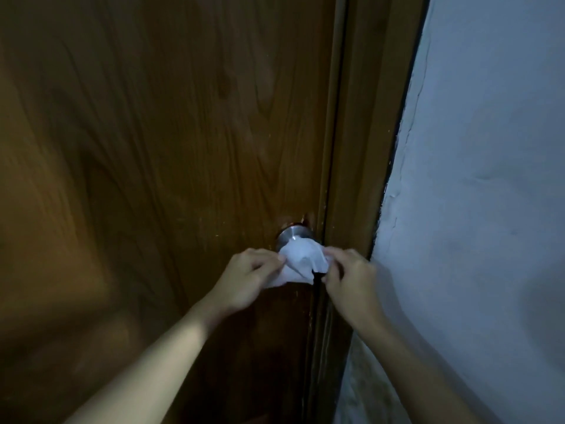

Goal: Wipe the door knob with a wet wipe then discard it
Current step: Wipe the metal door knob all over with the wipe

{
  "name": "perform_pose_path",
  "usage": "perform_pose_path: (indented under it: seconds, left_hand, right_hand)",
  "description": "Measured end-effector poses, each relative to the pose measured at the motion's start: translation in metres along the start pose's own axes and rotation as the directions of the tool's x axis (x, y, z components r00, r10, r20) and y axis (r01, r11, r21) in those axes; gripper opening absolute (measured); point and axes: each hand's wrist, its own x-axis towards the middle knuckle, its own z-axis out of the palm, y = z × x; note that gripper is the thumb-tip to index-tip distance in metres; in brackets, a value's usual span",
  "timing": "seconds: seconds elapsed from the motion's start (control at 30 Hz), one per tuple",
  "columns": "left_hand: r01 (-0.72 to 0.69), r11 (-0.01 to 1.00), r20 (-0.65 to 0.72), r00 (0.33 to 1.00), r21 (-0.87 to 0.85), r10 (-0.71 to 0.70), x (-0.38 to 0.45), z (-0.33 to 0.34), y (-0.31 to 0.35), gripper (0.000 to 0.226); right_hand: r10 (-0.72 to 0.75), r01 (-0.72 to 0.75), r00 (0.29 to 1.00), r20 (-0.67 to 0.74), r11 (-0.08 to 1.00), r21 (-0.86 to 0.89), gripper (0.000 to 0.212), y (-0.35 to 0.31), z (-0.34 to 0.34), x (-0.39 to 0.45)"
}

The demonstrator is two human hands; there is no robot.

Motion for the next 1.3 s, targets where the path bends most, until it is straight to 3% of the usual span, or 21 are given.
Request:
perform_pose_path:
  seconds: [0.07,0.17,0.27,0.33,0.4,0.47,0.57,0.8,0.83,0.9,0.97,1.03,1.1,1.2,1.3]
  left_hand:
    - [0.042,0.997,-0.064,0.997,0.061,-0.038,0.001,0.012,0.001,0.024]
    - [0.07,0.994,-0.189,0.981,0.081,-0.054,0.009,0.02,0.003,0.01]
    - [0.043,0.997,-0.252,0.968,0.07,-0.024,0.014,0.026,0.007,0.024]
    - [0.017,0.993,-0.267,0.964,0.117,0.015,0.016,0.029,0.011,0.032]
    - [0.009,0.992,-0.242,0.97,0.129,0.023,0.018,0.029,0.014,0.039]
    - [0.022,0.996,-0.18,0.984,0.086,-0.006,0.017,0.023,0.015,0.046]
    - [0.1,0.993,-0.141,0.984,-0.062,-0.108,0.011,0.009,0.012,0.045]
    - [0.246,0.955,-0.235,0.931,-0.167,-0.281,0.009,0.003,0.007,0.017]
    - [0.257,0.952,-0.224,0.93,-0.166,-0.29,0.011,0.005,0.009,0.016]
    - [0.29,0.939,-0.192,0.926,-0.185,-0.324,0.014,0.007,0.012,0.018]
    - [0.338,0.909,-0.158,0.911,-0.242,-0.381,0.017,0.009,0.014,0.019]
    - [0.393,0.873,-0.108,0.893,-0.29,-0.438,0.018,0.011,0.015,0.019]
    - [0.425,0.852,-0.06,0.884,-0.307,-0.463,0.018,0.014,0.016,0.02]
    - [0.452,0.818,-0.013,0.873,-0.355,-0.488,0.02,0.017,0.02,0.02]
    - [0.506,0.703,0.024,0.819,-0.499,-0.573,0.023,0.02,0.023,0.02]
  right_hand:
    - [0.011,-0.01,0.997,0.073,1.0,-0.015,0.03,0.002,0.005,-0.006]
    - [0.038,-0.03,0.997,0.068,0.993,-0.116,0.036,-0.004,0.0,-0.004]
    - [0.12,-0.102,0.992,0.047,0.952,-0.29,0.051,-0.017,-0.004,-0.002]
    - [0.01,-0.008,1.0,0.005,0.957,-0.289,0.053,-0.028,-0.003,-0.001]
    - [-0.139,0.145,0.989,0.041,0.964,-0.222,0.044,-0.031,0.005,0.002]
    - [-0.182,0.205,0.976,0.119,0.955,-0.215,0.038,-0.029,0.019,0.008]
    - [-0.246,0.282,0.956,0.159,0.919,-0.275,0.048,-0.021,0.037,0.011]
    - [0.035,-0.039,0.999,-0.02,0.978,-0.206,0.05,-0.023,0.054,0.012]
    - [0.019,-0.024,0.999,-0.03,0.981,-0.192,0.049,-0.024,0.054,0.011]
    - [-0.156,0.149,0.988,-0.017,0.964,-0.223,0.039,-0.024,0.055,0.007]
    - [-0.327,0.325,0.944,0.046,0.894,-0.307,0.036,-0.011,0.061,0.002]
    - [-0.421,0.416,0.906,0.039,0.87,-0.267,0.038,0.008,0.066,-0.005]
    - [-0.426,0.412,0.903,-0.053,0.896,-0.166,0.037,0.018,0.065,-0.013]
    - [-0.422,0.401,0.894,-0.148,0.903,-0.154,0.033,0.015,0.057,-0.015]
    - [-0.337,0.325,0.94,-0.054,0.932,-0.159,0.04,0.0,0.053,-0.005]
